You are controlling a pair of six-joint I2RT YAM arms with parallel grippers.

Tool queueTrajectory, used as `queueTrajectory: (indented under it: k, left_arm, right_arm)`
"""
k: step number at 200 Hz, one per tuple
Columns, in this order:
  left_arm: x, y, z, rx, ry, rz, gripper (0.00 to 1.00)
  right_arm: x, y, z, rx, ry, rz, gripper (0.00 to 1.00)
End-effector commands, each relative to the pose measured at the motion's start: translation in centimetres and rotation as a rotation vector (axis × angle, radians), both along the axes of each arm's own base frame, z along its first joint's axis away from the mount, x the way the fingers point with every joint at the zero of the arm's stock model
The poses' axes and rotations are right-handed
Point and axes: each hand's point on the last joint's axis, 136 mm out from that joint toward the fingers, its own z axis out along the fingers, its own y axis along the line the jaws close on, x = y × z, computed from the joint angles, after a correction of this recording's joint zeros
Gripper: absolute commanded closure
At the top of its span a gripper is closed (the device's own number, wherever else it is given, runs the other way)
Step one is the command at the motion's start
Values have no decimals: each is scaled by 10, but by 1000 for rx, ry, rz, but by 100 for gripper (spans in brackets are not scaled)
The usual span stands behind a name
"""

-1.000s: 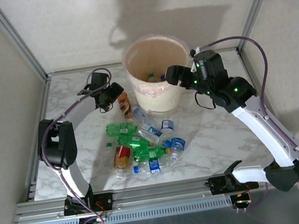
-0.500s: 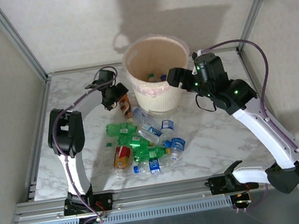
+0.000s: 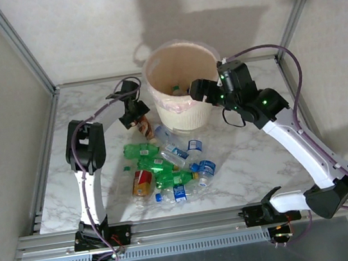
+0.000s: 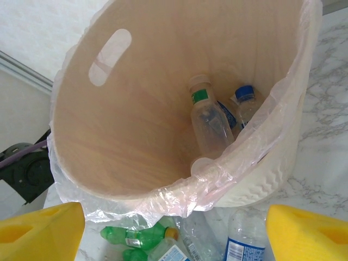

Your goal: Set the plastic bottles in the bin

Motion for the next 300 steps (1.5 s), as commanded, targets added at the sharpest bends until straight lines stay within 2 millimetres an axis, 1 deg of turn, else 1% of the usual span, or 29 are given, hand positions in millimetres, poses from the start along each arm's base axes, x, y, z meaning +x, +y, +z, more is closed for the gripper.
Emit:
queueTrajectory:
  k: [1,29,40,61,74,99,126,140,164,190,208,226,229,232,250,270,285,300]
  left_arm:
    - [-7,14,-8,93,50,3,24]
    - [-10,15,-13,94,54,17,30]
    - [-11,15,-15,89,54,23,33]
    - [-11,15,-12,83,45,33,38]
    - [-9,15,-8,84,32,33,42]
    - [-8,19,0,80,20,36,44]
    - [-8,26,23,78,-20,50,45]
    - [-7,31,43,65,-59,65,46]
    - [-9,42,91,38,-146,92,47]
    - [-17,45,148,-23,-252,97,47]
    - [-27,44,184,-67,-318,87,47]
    - [-37,41,217,-116,-376,73,47]
    - [-39,40,222,-123,-383,72,47]
    - [-41,40,227,-131,-391,70,47]
    - [-51,30,258,-209,-444,36,48]
    - [-63,15,291,-312,-502,-15,48]
    - [-71,5,311,-389,-541,-52,48]
    - [-78,-9,325,-480,-569,-90,48]
  right_arm:
    - [1,2,18,18,-54,8,13]
    - [-3,-2,20,23,-58,-1,13]
    - [-5,-5,21,22,-60,-6,13]
    - [-9,-10,23,20,-62,-16,13]
    - [-11,-12,24,26,-67,-21,13]
    - [-12,-12,26,43,-70,-27,13]
    - [-11,-5,30,52,-71,4,13]
    - [-12,-1,33,52,-72,30,13]
    - [-18,10,47,74,-103,111,14]
    - [-33,41,63,91,-161,264,12]
    - [-36,58,61,90,-156,326,12]
    - [-33,67,54,91,-131,348,13]
    - [-39,75,53,93,-128,375,13]
    - [-41,78,52,95,-124,384,13]
    - [-44,90,44,97,-106,417,14]
    - [-49,111,40,86,-87,480,14]
    - [-54,128,37,74,-79,541,14]
    - [-57,142,31,59,-55,581,15]
